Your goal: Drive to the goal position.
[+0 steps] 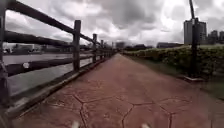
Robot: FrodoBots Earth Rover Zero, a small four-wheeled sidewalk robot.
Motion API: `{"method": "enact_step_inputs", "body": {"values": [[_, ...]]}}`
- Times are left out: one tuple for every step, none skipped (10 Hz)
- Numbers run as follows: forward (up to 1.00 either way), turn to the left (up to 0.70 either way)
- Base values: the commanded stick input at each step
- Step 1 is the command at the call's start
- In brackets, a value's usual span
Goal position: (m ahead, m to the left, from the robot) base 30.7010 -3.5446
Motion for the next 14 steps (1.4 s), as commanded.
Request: {"method": "enact_step_inputs", "body": {"values": [[0.7, 0.0], [0.7, 0.0], [0.7, 0.0], [0.7, 0.0], [0.7, 0.0], [0.7, 0.0], [0.7, 0.0], [0.7, 0.0], [0.7, 0.0], [0.7, 0.0], [0.7, 0.0], [0.7, 0.0], [0.7, 0.0], [0.7, 0.0]]}}
